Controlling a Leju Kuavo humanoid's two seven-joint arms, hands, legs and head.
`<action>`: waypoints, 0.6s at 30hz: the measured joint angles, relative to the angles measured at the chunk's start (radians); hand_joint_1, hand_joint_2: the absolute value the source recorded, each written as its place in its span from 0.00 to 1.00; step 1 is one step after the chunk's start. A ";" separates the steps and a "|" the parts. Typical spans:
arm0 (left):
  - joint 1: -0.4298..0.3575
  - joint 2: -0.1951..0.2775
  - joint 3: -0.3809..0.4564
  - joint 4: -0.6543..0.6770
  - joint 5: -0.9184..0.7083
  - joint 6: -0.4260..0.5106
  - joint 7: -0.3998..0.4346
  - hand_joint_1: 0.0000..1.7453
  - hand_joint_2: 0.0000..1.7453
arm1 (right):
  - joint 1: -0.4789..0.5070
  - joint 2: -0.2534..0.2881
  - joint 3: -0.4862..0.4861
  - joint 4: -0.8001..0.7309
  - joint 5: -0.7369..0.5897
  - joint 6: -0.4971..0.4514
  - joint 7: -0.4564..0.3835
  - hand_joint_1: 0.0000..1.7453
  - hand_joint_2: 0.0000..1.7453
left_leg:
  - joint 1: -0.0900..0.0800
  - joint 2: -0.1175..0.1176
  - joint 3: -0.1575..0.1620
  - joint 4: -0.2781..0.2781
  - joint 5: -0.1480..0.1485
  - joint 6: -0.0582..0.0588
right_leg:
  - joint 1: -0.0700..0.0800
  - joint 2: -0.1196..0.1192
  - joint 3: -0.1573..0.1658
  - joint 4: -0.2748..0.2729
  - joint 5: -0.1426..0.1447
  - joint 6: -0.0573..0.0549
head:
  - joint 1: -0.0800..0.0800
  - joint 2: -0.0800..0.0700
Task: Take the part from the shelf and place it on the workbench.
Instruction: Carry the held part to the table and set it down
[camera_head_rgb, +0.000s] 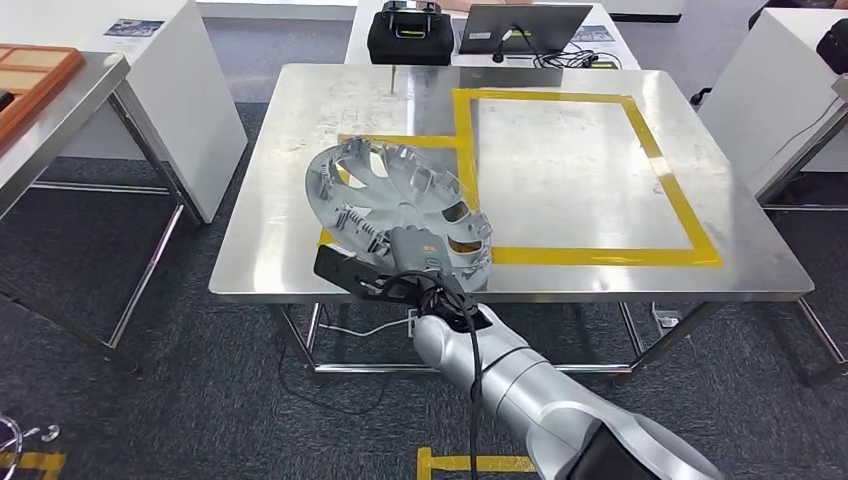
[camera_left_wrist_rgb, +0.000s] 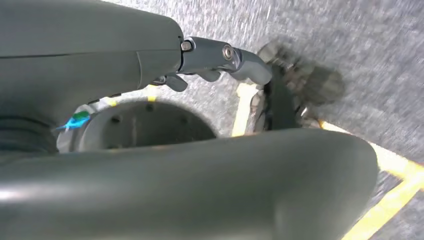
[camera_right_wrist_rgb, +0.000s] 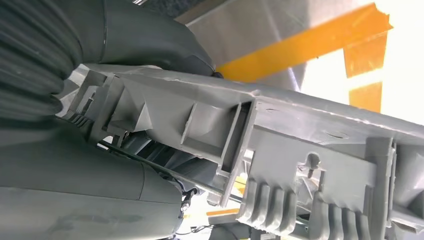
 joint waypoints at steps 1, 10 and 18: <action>-0.001 0.002 0.000 0.000 0.001 0.000 -0.002 0.00 0.00 | 0.001 0.000 -0.004 -0.001 0.000 -0.002 0.000 1.00 1.00 | 0.000 0.002 -0.026 0.053 -0.032 -0.004 | -0.001 -0.002 -0.001 0.001 0.002 0.002 | -0.006 0.000; 0.008 0.013 0.000 0.003 0.001 0.002 -0.001 0.00 0.00 | 0.009 -0.003 -0.027 0.001 0.017 -0.012 0.002 1.00 1.00 | 0.000 0.020 0.023 -0.109 0.038 0.003 | -0.006 -0.004 -0.019 0.040 -0.022 0.041 | -0.032 0.000; 0.011 0.013 0.000 0.003 -0.002 0.002 -0.001 0.00 0.00 | 0.012 -0.010 -0.042 0.006 0.029 -0.013 0.003 1.00 1.00 | 0.008 0.017 0.036 -0.109 0.049 0.035 | -0.031 -0.004 -0.184 0.334 -0.144 0.088 | -0.007 0.000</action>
